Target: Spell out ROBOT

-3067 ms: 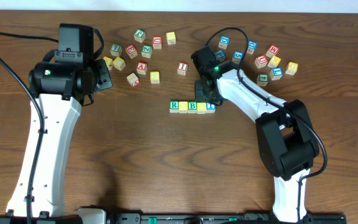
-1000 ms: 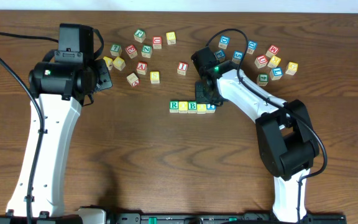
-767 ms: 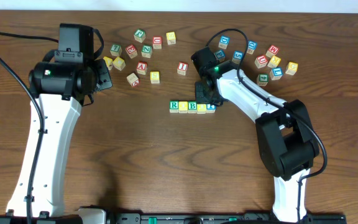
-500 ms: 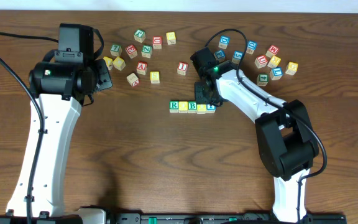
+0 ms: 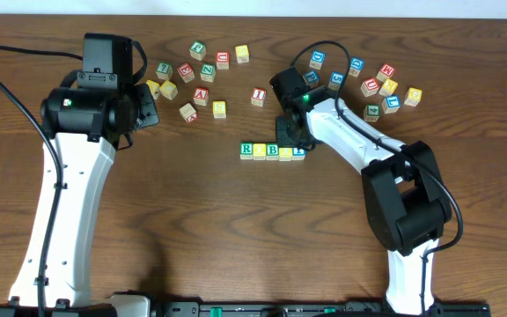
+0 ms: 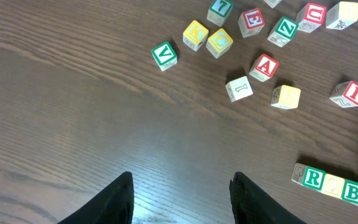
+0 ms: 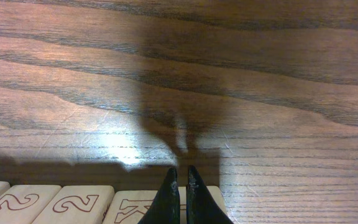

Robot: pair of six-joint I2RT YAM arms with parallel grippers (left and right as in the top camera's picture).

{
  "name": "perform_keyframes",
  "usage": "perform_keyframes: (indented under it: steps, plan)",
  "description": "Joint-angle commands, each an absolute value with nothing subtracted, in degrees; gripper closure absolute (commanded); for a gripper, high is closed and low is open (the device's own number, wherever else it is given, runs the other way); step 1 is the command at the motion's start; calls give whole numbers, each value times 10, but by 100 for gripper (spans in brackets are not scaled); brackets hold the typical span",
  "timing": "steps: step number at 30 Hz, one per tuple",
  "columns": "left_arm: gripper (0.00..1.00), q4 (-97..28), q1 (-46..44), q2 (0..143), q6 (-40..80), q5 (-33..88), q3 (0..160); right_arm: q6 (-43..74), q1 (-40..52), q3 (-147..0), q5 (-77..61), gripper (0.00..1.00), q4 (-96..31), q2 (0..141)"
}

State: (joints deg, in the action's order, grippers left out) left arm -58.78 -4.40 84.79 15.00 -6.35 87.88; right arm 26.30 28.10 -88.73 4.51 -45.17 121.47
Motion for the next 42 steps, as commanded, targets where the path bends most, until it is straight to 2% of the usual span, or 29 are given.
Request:
perform_keyframes:
  steps: [1, 16, 18, 20, 22, 23, 24, 25, 26, 27, 28, 30, 42]
  plan:
    - [51, -590, -44, 850, 153, -67, 891, 256, 284, -885, 44, 99, -448, 1216]
    - [50, -575, -44, 850, 152, -72, 891, 203, 229, -986, 44, 98, -496, 1123]
    - [44, -575, -44, 850, 152, -72, 891, 199, 225, -986, 44, 94, -503, 1098]
    - [36, -576, -44, 850, 152, -72, 891, 196, 221, -986, 44, 87, -510, 1074]
    - [17, -576, -44, 850, 153, -71, 891, 196, 215, -986, 44, 79, -519, 1046]
    - [5, -577, -44, 850, 153, -71, 891, 196, 213, -986, 44, 70, -521, 1035]
    - [2, -578, -44, 850, 153, -71, 891, 194, 209, -986, 44, 63, -524, 1022]
    - [1, -578, -44, 850, 153, -71, 891, 190, 205, -986, 44, 52, -528, 1007]
    - [1, -579, -44, 850, 153, -71, 891, 187, 202, -986, 44, 46, -533, 995]
    - [0, -579, -44, 850, 153, -71, 891, 178, 195, -986, 44, 22, -542, 972]
    - [0, -579, -44, 850, 153, -71, 891, 174, 191, -986, 45, 12, -548, 959]
    - [0, -579, -44, 850, 153, -71, 891, 170, 184, -986, 46, 2, -561, 936]
    - [0, -579, -44, 850, 153, -71, 891, 170, 162, -986, 46, 1, -631, 824]
